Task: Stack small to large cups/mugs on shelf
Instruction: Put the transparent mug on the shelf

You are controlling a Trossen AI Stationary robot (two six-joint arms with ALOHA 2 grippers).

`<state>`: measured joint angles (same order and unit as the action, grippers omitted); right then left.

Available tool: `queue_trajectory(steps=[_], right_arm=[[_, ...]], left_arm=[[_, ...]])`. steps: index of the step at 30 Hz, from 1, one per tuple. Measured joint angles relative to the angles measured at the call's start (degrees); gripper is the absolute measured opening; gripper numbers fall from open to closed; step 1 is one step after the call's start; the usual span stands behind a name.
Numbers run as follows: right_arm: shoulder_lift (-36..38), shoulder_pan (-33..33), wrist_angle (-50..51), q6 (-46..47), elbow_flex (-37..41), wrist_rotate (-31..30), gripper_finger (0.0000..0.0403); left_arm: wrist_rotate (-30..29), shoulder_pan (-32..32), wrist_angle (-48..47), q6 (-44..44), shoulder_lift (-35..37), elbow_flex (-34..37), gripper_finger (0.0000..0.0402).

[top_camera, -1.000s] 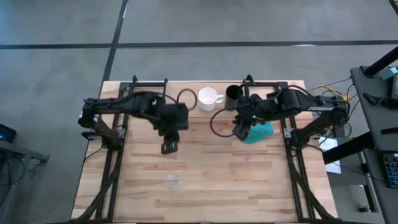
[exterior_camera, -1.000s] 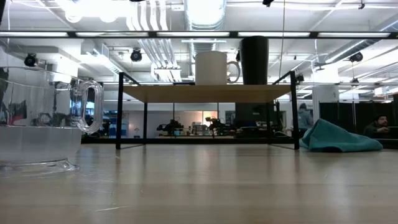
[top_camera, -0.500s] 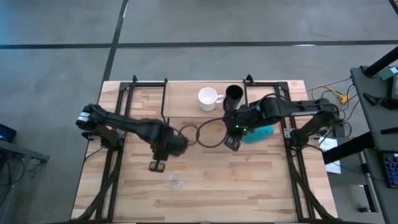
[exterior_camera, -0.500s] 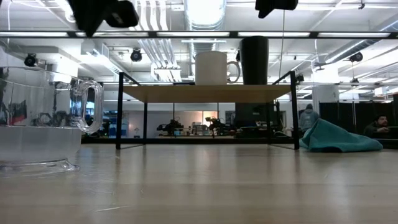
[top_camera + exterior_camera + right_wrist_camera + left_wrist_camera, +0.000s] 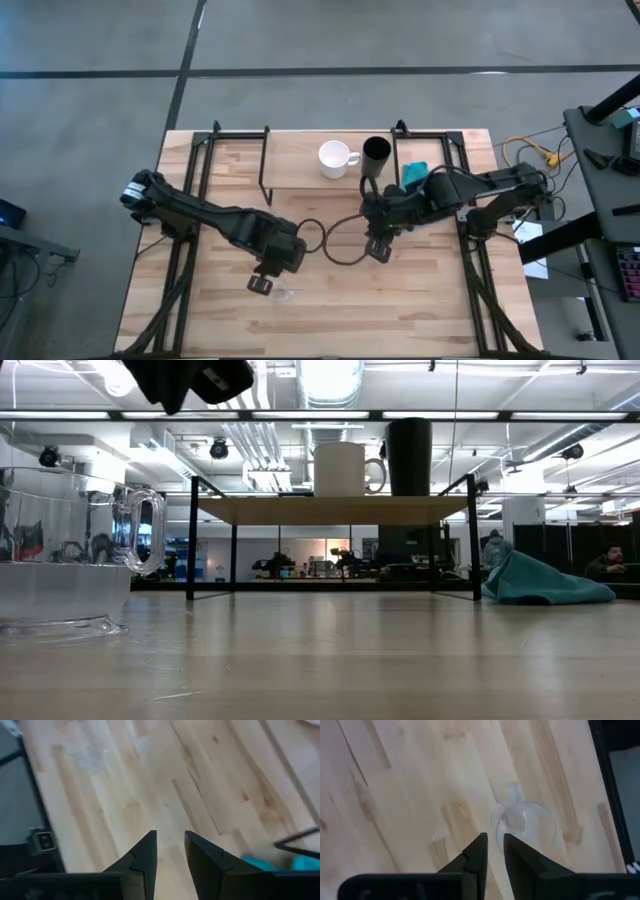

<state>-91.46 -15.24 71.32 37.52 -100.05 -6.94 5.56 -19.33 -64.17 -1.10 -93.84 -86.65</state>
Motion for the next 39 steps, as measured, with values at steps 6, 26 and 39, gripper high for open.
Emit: queue_trajectory(steps=[6, 26, 39], right_arm=[[-0.2, -3.8, -9.0, -1.7, 0.0, -0.4, 0.0087], [-0.2, -8.1, -17.2, -1.1, 0.0, -0.7, 0.0084], [-0.2, -8.1, -17.5, -1.1, 0.0, -0.7, 0.0084]], left_arm=[[-0.1, -0.1, 1.3, 0.0, -0.1, 3.0, 0.0047], [1.4, -3.5, 14.6, -0.1, -0.3, 11.9, 0.0047], [1.4, -3.5, 16.2, 2.1, -1.7, 12.1, 0.0047]])
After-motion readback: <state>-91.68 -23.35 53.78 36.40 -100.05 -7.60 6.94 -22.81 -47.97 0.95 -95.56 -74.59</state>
